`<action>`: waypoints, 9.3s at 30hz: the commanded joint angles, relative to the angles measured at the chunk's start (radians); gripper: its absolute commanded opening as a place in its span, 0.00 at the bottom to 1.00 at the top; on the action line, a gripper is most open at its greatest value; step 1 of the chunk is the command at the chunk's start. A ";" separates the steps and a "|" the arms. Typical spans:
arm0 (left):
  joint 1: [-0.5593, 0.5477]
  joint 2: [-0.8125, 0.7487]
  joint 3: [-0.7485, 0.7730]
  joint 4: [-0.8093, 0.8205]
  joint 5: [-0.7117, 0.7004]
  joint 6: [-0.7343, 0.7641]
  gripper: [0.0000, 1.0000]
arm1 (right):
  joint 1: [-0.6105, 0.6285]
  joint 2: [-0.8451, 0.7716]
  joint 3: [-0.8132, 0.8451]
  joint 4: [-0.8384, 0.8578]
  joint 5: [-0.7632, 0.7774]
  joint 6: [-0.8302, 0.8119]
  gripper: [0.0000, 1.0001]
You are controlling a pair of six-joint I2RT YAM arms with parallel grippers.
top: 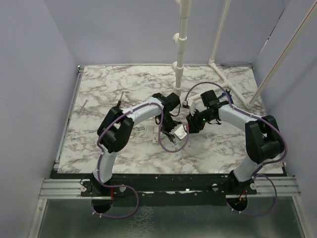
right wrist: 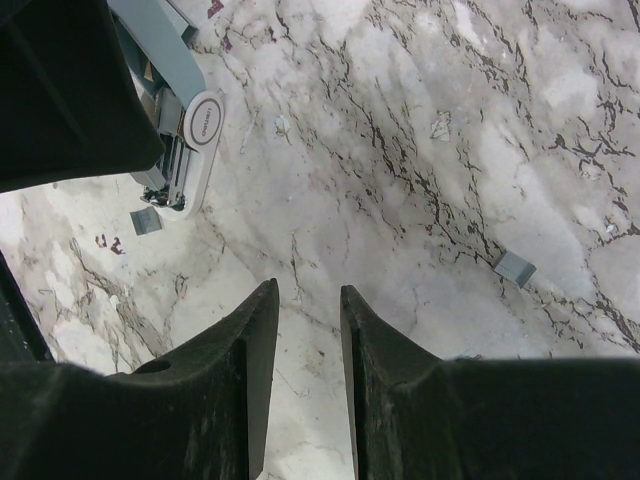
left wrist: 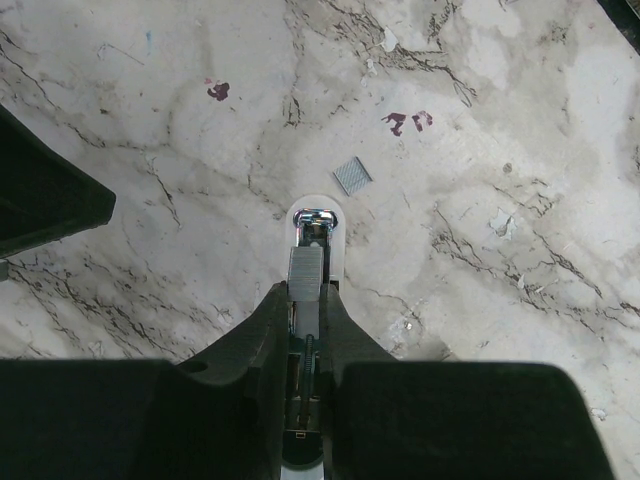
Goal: Load the staples into the stapler
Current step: Install the staple into the stapler, then close the stapler at the center of the board.
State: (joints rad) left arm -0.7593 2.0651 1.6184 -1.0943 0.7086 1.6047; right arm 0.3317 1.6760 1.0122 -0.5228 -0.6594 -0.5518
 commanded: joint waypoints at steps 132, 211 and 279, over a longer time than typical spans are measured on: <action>0.215 -0.123 -0.227 0.231 0.189 -0.187 0.50 | 0.115 0.030 -0.073 0.081 -0.098 0.012 0.34; 0.113 -0.100 -0.358 0.510 0.136 -0.451 0.22 | 0.041 -0.127 -0.117 -0.008 -0.058 -0.182 0.46; 0.151 0.058 0.067 0.323 0.387 -1.335 0.00 | 0.365 -0.340 -0.207 0.355 0.602 -0.688 0.75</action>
State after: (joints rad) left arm -0.5938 2.1086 1.6424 -0.7097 1.0801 0.2157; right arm 0.6842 1.3174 0.7696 -0.1596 -0.0608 -1.2152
